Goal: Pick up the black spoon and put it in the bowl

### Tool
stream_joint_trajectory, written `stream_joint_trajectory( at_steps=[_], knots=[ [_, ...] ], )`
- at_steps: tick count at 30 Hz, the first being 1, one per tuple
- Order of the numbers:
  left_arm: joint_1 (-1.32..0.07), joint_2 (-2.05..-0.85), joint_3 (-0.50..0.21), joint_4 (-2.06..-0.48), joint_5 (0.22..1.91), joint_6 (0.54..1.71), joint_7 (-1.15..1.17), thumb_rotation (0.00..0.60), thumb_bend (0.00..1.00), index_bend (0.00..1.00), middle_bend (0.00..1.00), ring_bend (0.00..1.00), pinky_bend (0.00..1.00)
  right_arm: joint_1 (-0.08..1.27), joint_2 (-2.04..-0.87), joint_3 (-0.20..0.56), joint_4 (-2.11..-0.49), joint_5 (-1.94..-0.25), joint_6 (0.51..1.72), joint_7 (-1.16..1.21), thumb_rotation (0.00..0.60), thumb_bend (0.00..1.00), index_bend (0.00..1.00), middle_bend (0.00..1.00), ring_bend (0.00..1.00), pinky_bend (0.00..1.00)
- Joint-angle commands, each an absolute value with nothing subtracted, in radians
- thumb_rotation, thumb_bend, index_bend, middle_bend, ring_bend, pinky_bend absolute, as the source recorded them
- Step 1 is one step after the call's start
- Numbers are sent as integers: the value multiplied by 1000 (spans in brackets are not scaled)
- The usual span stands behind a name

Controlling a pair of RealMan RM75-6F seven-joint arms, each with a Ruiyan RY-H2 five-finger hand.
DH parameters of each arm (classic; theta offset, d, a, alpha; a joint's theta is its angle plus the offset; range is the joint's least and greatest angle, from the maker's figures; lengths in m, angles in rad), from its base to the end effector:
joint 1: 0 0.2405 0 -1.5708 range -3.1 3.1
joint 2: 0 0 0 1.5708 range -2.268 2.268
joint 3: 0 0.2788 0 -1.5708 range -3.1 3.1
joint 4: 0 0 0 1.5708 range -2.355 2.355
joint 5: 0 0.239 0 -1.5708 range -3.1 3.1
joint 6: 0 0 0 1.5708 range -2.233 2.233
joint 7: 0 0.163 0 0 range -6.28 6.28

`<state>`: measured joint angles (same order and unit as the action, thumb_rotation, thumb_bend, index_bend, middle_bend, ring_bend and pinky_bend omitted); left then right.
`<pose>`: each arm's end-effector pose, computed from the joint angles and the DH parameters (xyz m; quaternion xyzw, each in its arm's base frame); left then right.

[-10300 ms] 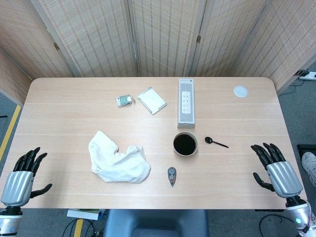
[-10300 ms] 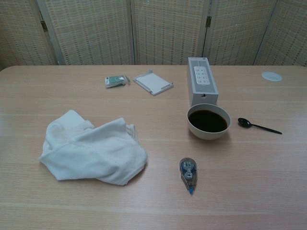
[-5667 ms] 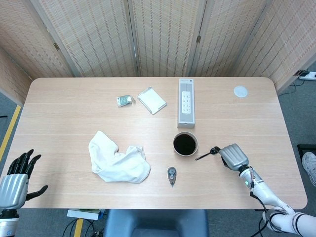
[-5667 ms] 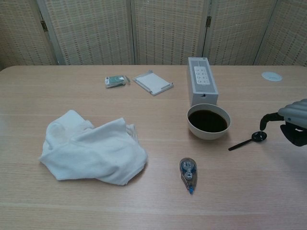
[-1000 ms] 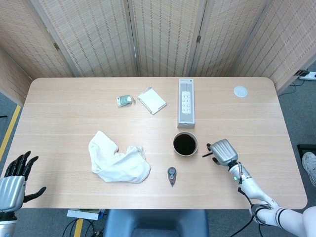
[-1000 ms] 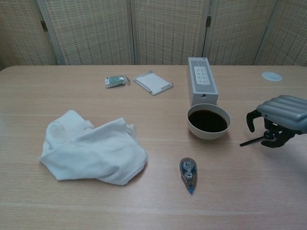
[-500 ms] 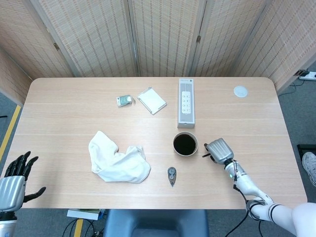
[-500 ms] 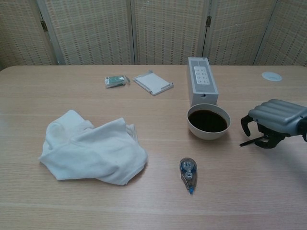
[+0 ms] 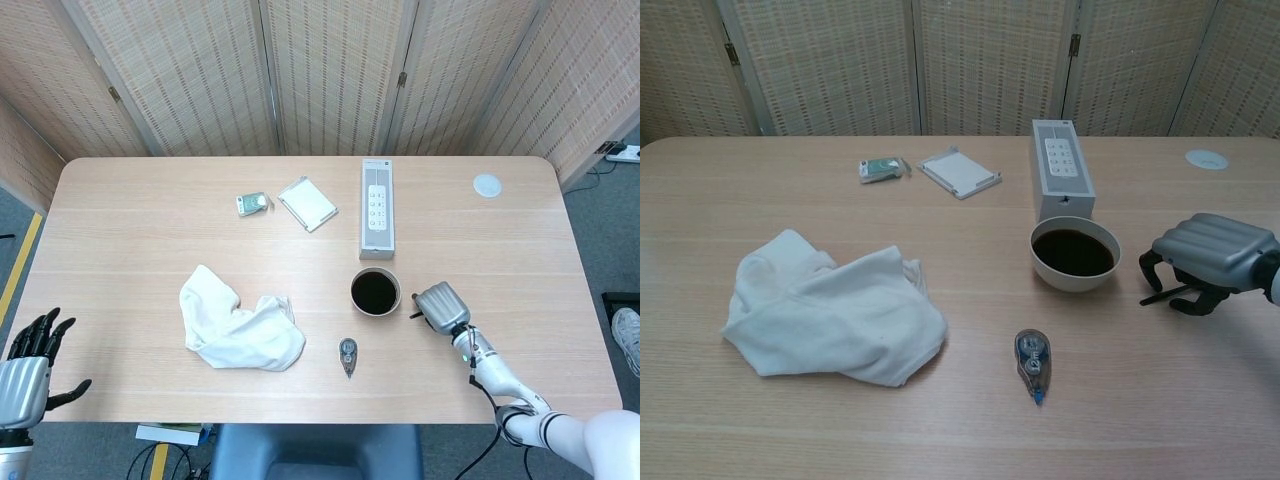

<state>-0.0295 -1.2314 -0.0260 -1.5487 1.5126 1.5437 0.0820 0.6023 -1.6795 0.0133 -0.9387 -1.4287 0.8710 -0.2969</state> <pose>-0.3513 0.1794 0.1130 -0.5865 -0.3823 -0.3743 0.6081 -0.3109 -0.3678 -0.0772 0.8295 -0.2425 0.1899 0.4660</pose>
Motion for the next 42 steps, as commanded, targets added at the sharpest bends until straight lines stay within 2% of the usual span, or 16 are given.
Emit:
stream_joint_trajectory(
  at_steps=[1,27,33,42],
  knots=[
    [-29,-1232,-27,-1547,1512,1545,79,600,153,163,55,68,140,603,-1683,13,-935,-1427,870,-304,600,297,503,1000,1000,1000],
    [-20,-1231,-27,-1528,1503,1548,58,600,153,163,55,68,140,610,-1719,16,-890,-1424,867,-313,600,318,557,1000,1000,1000],
    [-19,-1231,-27,-1526,1504,1550,54,600,152,163,55,68,139,606,-1715,18,-888,-1425,874,-294,600,355,599,1000,1000,1000],
    [-18,-1226,-27,-1533,1512,1557,57,600,153,162,55,68,140,580,-1674,26,-925,-1431,933,-231,600,484,668,1000,1000,1000]
  ],
)
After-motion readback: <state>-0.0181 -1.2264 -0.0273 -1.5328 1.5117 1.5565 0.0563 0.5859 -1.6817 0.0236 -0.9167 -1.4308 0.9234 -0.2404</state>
